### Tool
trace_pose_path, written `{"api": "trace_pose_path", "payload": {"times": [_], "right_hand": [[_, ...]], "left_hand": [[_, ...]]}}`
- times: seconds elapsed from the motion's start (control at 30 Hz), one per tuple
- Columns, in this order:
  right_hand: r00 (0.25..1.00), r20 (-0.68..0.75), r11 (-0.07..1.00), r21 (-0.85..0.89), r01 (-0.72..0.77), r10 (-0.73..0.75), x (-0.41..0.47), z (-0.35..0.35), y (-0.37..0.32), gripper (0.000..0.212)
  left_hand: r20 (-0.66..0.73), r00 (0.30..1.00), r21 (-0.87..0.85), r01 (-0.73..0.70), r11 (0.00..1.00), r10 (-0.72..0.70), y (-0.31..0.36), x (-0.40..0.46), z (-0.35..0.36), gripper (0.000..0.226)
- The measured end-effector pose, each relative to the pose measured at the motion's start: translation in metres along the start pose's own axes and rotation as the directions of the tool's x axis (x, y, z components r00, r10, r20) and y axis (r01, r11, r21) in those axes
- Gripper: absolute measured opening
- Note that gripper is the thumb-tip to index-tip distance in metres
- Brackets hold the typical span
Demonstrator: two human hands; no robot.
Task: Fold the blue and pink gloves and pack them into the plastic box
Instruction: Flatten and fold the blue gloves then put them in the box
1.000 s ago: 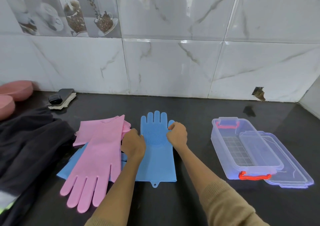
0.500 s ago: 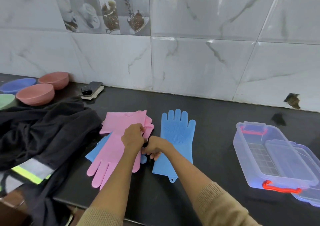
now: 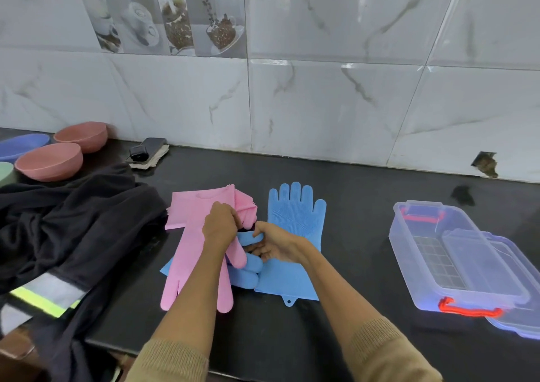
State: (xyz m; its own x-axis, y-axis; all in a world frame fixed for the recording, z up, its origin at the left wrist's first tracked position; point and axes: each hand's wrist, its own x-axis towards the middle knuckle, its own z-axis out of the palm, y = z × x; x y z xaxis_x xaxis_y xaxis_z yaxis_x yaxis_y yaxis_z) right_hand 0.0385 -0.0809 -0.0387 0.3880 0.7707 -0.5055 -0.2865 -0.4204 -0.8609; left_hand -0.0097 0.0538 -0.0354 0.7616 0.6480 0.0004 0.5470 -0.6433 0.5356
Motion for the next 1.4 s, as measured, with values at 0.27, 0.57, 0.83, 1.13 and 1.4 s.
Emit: {"api": "trace_pose_path", "payload": {"times": [0.27, 0.57, 0.83, 1.13, 1.4], "right_hand": [[0.966, -0.074, 0.917, 0.304, 0.260, -0.249, -0.029, -0.038, -0.008, 0.030], [0.819, -0.349, 0.602, 0.557, 0.572, -0.455, -0.105, -0.108, -0.027, 0.027], [0.802, -0.571, 0.697, 0.503, 0.510, -0.175, -0.125, -0.147, 0.004, 0.035], [0.696, -0.706, 0.936, 0.321, 0.146, 0.133, -0.112, -0.158, 0.034, 0.074], [0.732, -0.665, 0.974, -0.028, -0.225, 0.150, -0.106, -0.143, 0.048, 0.068]], "left_hand": [[-0.027, 0.998, 0.076, 0.063, 0.995, -0.061, -0.003, 0.000, 0.001, 0.024], [0.194, 0.946, -0.403, -0.164, 0.901, 0.259, 0.051, -0.010, 0.012, 0.011], [0.500, 0.813, -0.350, -0.126, 0.928, 0.299, 0.094, -0.024, 0.051, 0.035], [0.502, 0.837, -0.225, -0.119, 0.967, 0.219, 0.084, -0.025, 0.063, 0.030], [0.700, 0.713, 0.061, -0.113, 0.992, 0.038, 0.091, -0.035, 0.056, 0.016]]}}
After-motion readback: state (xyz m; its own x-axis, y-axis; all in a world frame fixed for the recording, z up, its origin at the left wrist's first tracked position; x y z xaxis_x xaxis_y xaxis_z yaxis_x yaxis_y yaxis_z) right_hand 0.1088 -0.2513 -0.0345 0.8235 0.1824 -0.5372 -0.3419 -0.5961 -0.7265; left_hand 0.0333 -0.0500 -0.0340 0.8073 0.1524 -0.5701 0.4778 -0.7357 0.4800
